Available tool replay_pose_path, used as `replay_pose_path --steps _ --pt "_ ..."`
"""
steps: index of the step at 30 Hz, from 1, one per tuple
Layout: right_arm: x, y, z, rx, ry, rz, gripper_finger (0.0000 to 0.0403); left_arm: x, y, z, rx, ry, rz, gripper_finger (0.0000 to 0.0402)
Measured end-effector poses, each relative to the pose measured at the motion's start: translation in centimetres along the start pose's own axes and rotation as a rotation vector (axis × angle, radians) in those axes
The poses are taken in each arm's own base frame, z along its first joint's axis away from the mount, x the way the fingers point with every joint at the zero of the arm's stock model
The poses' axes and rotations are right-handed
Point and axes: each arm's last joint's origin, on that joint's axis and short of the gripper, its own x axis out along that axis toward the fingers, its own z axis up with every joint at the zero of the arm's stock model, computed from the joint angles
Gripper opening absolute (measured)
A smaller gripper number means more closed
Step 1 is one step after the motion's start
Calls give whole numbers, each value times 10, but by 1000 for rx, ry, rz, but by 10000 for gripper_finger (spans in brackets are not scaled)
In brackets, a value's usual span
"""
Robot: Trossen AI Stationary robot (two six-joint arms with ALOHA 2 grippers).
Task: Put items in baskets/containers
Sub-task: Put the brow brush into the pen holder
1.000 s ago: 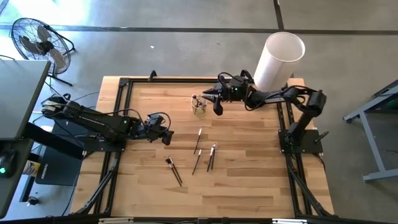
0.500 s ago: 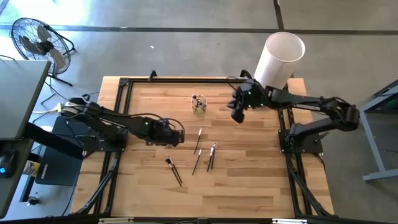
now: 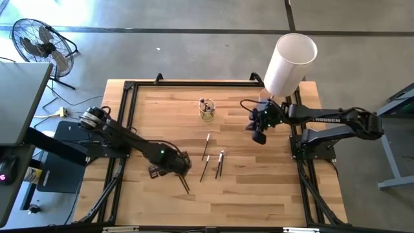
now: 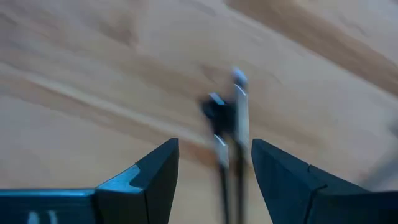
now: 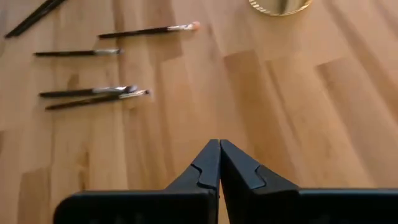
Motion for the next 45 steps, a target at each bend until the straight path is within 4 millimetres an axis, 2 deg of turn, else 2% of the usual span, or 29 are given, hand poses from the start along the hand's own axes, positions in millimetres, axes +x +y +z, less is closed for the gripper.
replay_pose_path --steps 7,19,24,29,31,34,37,39,42,45 --pt "1 4 -9 20 8 34 4 20 -3 -4 -16 -22 36 200" --pt "-1 7 -8 32 4 89 6 46 -5 -10 -16 -34 106 193" --pt "-1 7 -8 32 3 92 5 50 -4 -8 -1 -64 120 135" --pt "-1 7 -8 32 3 92 1 50 -4 -7 32 -94 105 24" --pt "-1 7 -8 32 4 92 2 48 -5 -7 40 -118 83 18" --pt "-1 7 -8 30 3 93 4 38 -9 -10 49 -141 70 23" --pt "-1 7 -8 22 3 92 4 25 -15 -11 74 -230 49 9" --pt "-1 7 -8 21 3 92 2 7 -24 -17 84 -259 -17 10" --pt "-1 7 -8 14 2 92 2 -21 -31 -17 132 -396 -68 11" --pt "-1 7 -8 13 2 93 5 -56 -47 -14 162 -512 -199 9"
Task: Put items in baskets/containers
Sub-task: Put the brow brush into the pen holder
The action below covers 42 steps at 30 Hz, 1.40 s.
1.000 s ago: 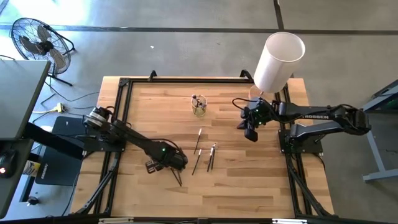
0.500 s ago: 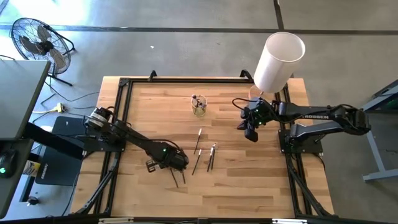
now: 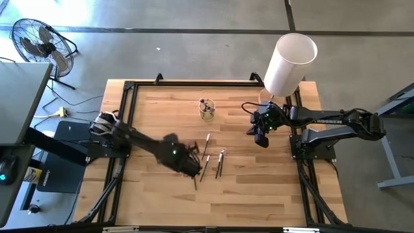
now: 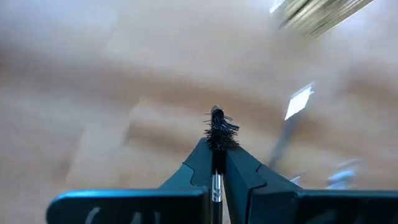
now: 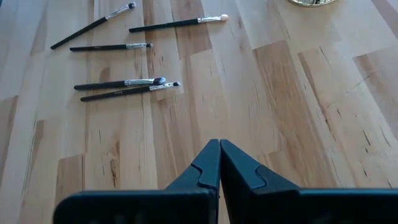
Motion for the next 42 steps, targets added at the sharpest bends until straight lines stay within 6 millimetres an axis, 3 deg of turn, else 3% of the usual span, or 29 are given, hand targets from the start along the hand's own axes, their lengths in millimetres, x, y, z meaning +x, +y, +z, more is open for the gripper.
replay_pose_path --steps 4,8,12,15,18,22,27,35,38,42 --pt "0 0 0 0 0 0 6 -10 -35 27 208 -88 -121 9" --pt "0 0 1 19 -11 -1 2 -9 -87 64 543 -137 -301 9" --pt "0 0 4 45 -41 0 4 -1 -140 103 745 -96 -675 9" --pt "0 0 7 65 -70 0 6 4 -160 133 842 -181 -860 9" --pt "-1 0 11 97 -111 -3 5 14 -165 156 965 -254 -884 9" --pt "-1 -1 17 142 -181 -52 2 26 -164 179 1094 -314 -906 9" --pt "-3 -2 25 220 -283 -123 5 28 -141 211 1094 -425 -1110 9" --pt "-6 -4 31 249 -368 -193 2 89 -61 248 962 -665 -1387 9" --pt "-6 -4 32 247 -385 -190 4 113 -33 250 932 -792 -1452 9" --pt "-8 -4 36 300 -441 -198 6 151 -16 242 947 -755 -1437 9"
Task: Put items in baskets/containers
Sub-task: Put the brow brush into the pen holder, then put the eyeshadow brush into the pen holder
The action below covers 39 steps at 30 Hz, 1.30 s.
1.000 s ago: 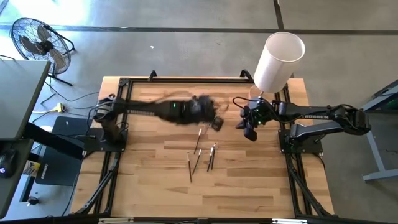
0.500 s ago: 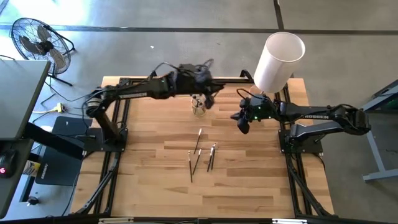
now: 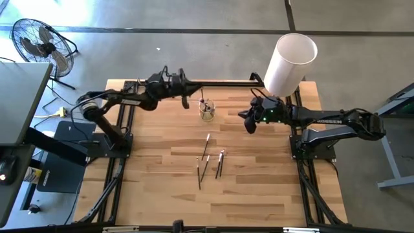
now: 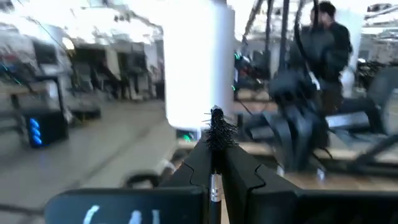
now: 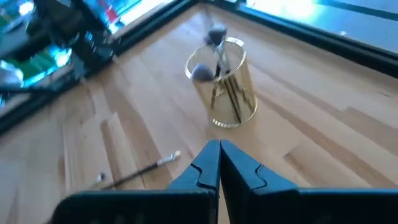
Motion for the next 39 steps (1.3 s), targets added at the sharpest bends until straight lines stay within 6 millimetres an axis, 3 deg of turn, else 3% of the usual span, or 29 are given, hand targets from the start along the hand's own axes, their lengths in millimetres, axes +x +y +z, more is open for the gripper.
replay_pose_path --steps 10,17,24,27,32,35,39 --pt "0 0 4 66 -62 -28 4 3 7 -43 -87 129 -62 20" --pt "0 0 5 83 -67 -36 2 2 8 -53 -141 222 -16 101" --pt "0 0 5 77 -67 -37 2 3 4 -53 -180 224 -88 193" --pt "0 0 5 75 -67 -37 2 9 0 -45 -209 204 -102 222" --pt "0 0 4 75 -62 -27 7 25 -30 2 -87 88 -94 223" --pt "0 1 3 74 -39 -5 3 37 -55 20 -79 123 -24 208" --pt "0 2 0 63 25 62 3 49 -90 34 -104 293 27 184"
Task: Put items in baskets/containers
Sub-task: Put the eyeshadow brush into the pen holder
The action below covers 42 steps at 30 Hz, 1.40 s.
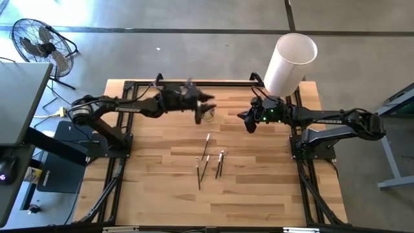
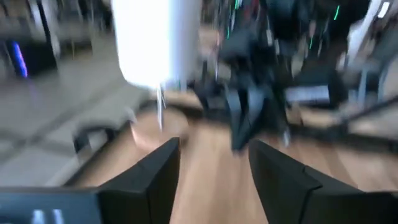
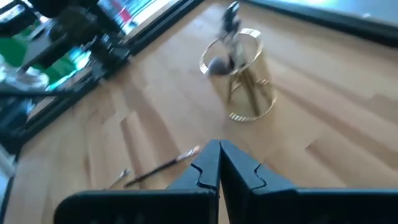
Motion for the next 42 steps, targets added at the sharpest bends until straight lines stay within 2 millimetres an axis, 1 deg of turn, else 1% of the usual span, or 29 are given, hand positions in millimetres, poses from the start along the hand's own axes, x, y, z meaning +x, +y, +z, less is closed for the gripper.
replay_pose_path --steps 3,5,7,9,11,12,14,17,19,21,25,29,33,36,38,42 --pt "0 1 -2 -17 32 35 6 4 -28 -3 -2 210 11 162" --pt "0 1 -2 -11 32 39 6 2 -45 -5 -26 357 33 143" --pt "0 2 -2 -8 41 54 6 -3 -58 -9 -65 483 77 116" --pt "1 4 -4 -17 69 99 3 -8 -67 -19 -74 585 104 78" --pt "2 8 -7 -22 99 149 2 -11 -74 -33 -83 649 100 30" --pt "4 11 -8 -19 103 171 2 -14 -77 -41 -84 674 94 16" --pt "7 18 -10 7 96 201 1 -19 -82 -51 -105 674 81 12" --pt "16 35 -14 2 91 162 1 -39 -84 -64 -133 663 51 10" --pt "25 49 -18 -29 117 101 1 -54 -81 -72 -159 643 23 3" --pt "36 66 -18 -43 136 28 1 -71 -78 -79 -185 644 6 4" --pt "62 95 -14 -13 204 -156 1 -103 -73 -77 -208 589 -29 2" --pt "90 119 -10 52 350 -329 0 -126 -70 -71 -210 562 -40 2" --pt "114 127 -15 196 469 -612 0 -142 -67 -67 -166 581 -47 1" --pt "131 128 -20 293 523 -766 3 -150 -66 -67 -145 609 -47 1" --pt "141 127 -27 332 565 -822 9 -152 -66 -67 -146 623 -51 1" --pt "157 126 -39 399 634 -837 29 -155 -66 -70 -153 673 -77 1"
